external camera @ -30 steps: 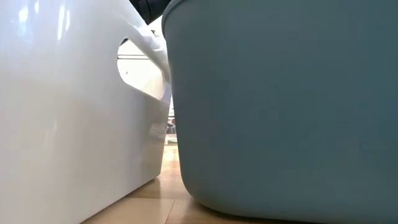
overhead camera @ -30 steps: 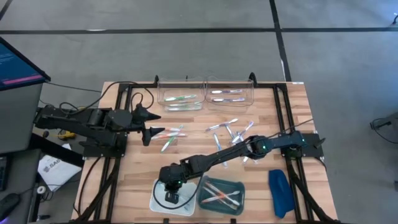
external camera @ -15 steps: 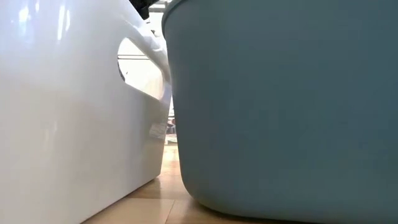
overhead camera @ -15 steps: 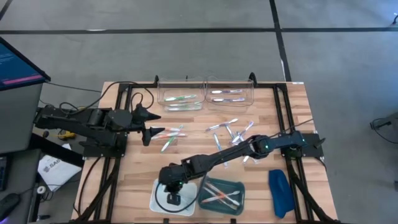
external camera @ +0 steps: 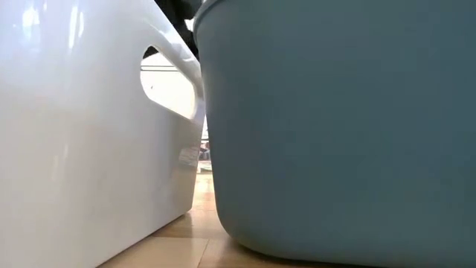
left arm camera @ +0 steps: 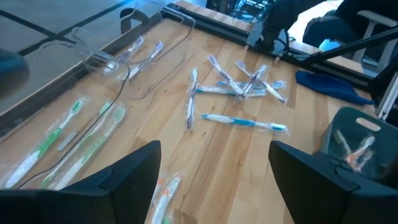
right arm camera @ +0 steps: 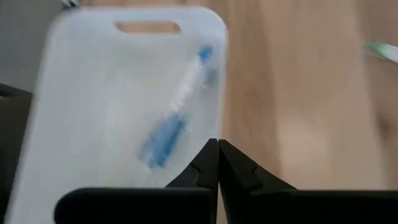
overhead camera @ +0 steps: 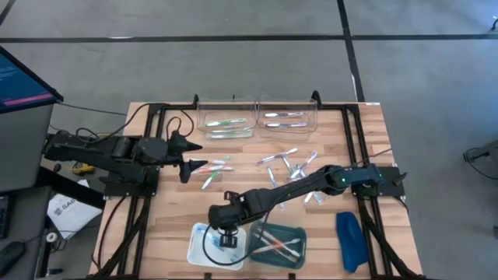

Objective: Pick & Place Toothbrushes
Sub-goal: Put the orange toothbrush into the green bin

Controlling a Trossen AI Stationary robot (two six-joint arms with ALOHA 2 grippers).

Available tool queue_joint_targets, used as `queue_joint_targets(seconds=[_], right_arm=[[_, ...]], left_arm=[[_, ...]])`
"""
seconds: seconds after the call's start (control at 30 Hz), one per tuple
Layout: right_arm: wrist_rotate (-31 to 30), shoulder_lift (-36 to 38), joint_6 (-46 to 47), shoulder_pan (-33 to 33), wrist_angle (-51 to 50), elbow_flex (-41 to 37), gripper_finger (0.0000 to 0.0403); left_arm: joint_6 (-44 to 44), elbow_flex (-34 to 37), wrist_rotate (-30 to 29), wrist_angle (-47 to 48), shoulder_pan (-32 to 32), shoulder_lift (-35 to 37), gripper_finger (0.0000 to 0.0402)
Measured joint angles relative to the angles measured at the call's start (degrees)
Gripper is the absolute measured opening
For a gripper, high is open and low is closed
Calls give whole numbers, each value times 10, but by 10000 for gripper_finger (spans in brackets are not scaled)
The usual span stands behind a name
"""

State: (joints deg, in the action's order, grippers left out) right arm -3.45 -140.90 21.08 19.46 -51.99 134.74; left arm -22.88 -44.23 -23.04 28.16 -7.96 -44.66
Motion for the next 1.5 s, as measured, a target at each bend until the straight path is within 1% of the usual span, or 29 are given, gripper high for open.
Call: queue_joint_targets(seconds=[0.23, 0.43, 0.7, 0.9, 1.3, 1.37, 1.5], right_arm=[[-65, 21, -3, 12, -79, 0, 0], [-115, 21, 5, 24, -151, 0, 0], [-117, 21, 13, 42, -205, 0, 0], [-116, 20, 8, 68, -253, 0, 0], [-120, 20, 4, 114, -226, 0, 0], [-134, 20, 4, 116, -226, 0, 0], [-182, 20, -3, 117, -215, 0, 0]], left_arm=[[0, 0, 0, -8, 0, -17, 292], [0, 0, 0, -12, 0, -25, 292], [1, 0, 0, -12, 0, -26, 292], [1, 0, 0, -12, 0, -26, 292], [1, 0, 0, -17, 0, -26, 292], [1, 0, 0, -18, 0, -26, 292], [1, 0, 0, -21, 0, -26, 292]])
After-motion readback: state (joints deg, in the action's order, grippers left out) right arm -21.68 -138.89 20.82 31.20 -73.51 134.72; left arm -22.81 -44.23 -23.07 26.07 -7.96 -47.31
